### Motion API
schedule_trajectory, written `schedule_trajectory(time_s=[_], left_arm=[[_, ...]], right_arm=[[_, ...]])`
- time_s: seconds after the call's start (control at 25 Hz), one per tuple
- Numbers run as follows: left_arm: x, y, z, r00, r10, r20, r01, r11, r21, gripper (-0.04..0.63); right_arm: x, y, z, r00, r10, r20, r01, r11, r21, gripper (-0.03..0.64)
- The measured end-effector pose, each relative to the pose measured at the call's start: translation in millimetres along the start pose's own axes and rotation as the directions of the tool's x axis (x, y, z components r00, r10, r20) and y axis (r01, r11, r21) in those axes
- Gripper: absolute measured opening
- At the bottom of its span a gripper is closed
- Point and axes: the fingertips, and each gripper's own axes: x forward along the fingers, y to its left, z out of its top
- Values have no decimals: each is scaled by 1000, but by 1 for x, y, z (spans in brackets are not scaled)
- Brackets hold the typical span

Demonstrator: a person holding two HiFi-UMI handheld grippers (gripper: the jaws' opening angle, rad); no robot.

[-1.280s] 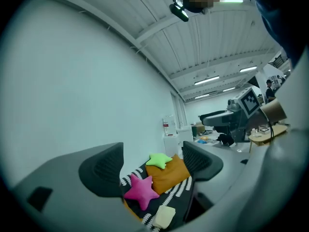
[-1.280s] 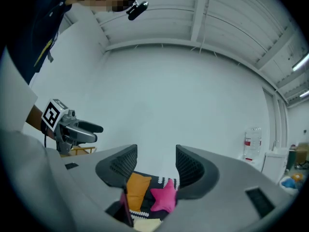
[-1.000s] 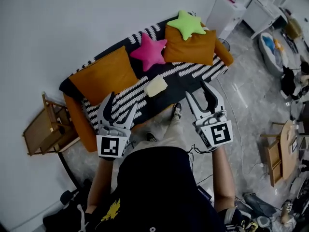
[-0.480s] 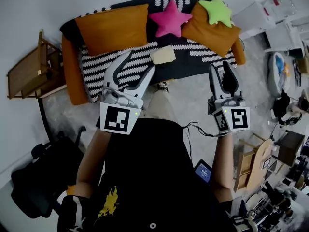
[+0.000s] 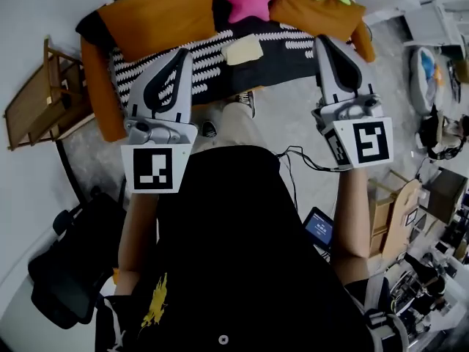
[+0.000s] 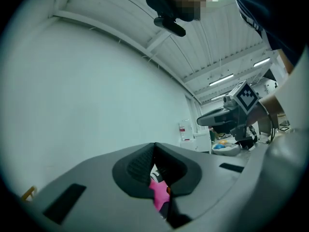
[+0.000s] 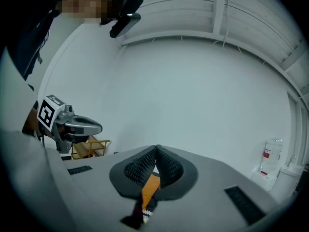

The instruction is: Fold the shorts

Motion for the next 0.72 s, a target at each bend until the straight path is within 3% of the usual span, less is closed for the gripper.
schedule_trajectory(time_s=[0.24,0.48,0.72], left_arm=[[9,-16,-1,999,-33,13,33,999,-12,12],[15,-28,-3,999,-48,5,48,998,-29,12],[13,-24,-7,998,-57,-24,56,998,-40,12]], right_arm=[[-7,18,2,997,80,-4,-80,997,-8,15],[-26,3,5,1000,-7,12,7,1000,12,14],[-69,-16,-22,992,-99,-73,101,995,20,14]])
